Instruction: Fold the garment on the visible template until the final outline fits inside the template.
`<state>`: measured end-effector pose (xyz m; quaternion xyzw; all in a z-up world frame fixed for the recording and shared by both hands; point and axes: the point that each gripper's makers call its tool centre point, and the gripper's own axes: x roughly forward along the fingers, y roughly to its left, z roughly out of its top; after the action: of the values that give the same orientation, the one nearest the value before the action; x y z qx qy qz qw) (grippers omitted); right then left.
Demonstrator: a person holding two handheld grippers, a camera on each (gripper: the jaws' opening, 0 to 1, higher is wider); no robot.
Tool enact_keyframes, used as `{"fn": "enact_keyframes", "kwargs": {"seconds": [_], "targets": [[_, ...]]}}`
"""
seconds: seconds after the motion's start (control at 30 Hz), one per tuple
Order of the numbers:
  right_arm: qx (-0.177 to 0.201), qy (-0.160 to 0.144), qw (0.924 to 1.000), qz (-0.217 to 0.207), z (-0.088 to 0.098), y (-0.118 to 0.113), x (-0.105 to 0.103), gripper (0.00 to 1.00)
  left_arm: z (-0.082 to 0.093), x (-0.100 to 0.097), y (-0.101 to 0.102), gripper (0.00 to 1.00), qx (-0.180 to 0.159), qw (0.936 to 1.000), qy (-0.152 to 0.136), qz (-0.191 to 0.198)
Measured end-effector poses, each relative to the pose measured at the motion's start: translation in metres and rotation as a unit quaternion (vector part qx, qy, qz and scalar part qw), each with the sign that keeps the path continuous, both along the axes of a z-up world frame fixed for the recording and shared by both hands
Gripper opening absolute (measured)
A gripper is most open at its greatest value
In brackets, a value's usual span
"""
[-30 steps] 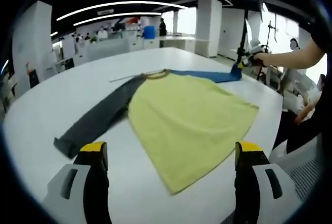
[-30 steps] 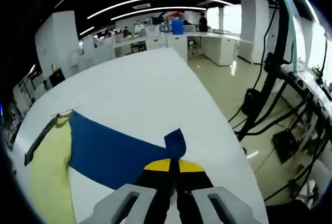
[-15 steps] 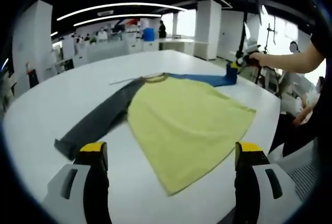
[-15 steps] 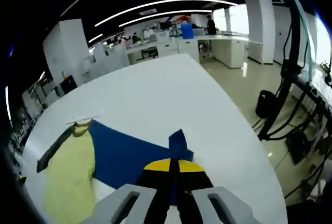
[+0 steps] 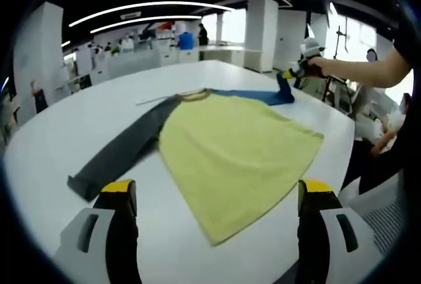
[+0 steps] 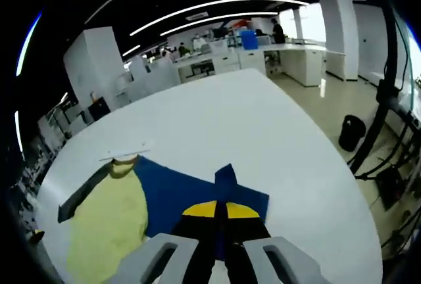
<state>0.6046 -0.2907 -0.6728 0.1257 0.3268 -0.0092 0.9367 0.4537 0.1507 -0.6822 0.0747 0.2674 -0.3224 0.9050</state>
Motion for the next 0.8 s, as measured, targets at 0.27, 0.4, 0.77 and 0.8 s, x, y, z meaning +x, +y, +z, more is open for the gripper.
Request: {"fn": "enact_keyframes", "kwargs": {"seconds": [0.27, 0.4, 0.77, 0.8], "targets": [[0.008, 0.004, 0.9998, 0.016, 0.001, 0.024, 0.01, 0.0, 0.001, -0.001, 0.0, 0.99, -0.006, 1.0, -0.004, 0.0], [0.011, 0.006, 0.9995, 0.029, 0.0, 0.033, 0.021, 0.0, 0.001, -0.003, 0.002, 0.99, -0.008, 1.0, -0.004, 0.004], [0.034, 0.01, 0.9991, 0.023, -0.008, 0.04, 0.05, 0.0, -0.001, -0.009, 0.004, 0.99, -0.009, 0.9999, 0.0, 0.004], [0.031, 0.009, 0.9991, 0.027, -0.008, 0.043, 0.052, 0.0, -0.002, -0.009, 0.003, 0.99, -0.01, 0.9999, 0.001, 0.003]]}}
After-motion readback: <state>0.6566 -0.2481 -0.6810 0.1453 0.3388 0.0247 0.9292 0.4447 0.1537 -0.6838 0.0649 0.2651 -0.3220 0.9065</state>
